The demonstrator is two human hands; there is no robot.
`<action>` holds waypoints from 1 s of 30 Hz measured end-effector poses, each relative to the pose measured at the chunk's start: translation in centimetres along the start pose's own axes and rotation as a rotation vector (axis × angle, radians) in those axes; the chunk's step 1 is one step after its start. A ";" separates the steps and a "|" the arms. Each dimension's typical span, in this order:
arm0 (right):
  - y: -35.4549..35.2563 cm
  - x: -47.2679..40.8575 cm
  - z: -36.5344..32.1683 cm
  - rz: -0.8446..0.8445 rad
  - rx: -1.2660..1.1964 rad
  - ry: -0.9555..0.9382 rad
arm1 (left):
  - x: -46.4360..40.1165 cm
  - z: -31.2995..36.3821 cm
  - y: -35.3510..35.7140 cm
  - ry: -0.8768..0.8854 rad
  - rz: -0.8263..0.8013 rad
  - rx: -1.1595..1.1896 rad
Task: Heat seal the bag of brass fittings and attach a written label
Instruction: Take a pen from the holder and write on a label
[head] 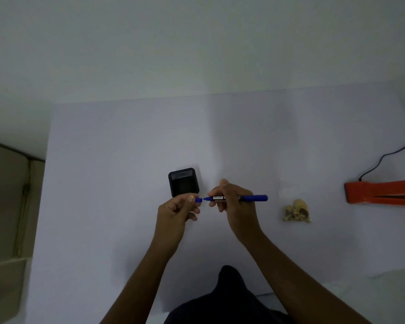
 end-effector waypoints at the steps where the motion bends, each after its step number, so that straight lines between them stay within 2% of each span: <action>1: 0.2 -0.1 -0.4 -0.004 -0.003 -0.008 | 0.1 0.3 0.0 -0.004 -0.006 0.019; 15: 1.8 -0.5 -1.9 0.035 -0.031 -0.051 | 0.0 2.0 0.7 -0.028 -0.060 0.144; 20: 3.0 -0.4 -2.0 0.090 -0.107 -0.007 | 0.1 2.3 0.9 -0.022 -0.037 0.172; 26: 4.5 -0.5 -1.6 0.077 -0.145 0.016 | -0.2 2.7 -0.2 -0.006 0.012 0.135; 30: 5.6 -1.7 -1.2 -0.018 -0.082 0.068 | -0.9 2.7 -1.7 0.015 0.053 0.055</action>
Point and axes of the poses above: each hand's wrist, its own x-axis away from the middle knuckle, its own y-axis out of the palm, z = x × y, the point moved 3 cm from there along -x, towards the middle knuckle, and after that the axes turned 14 degrees about -x, right-handed, at the moved point
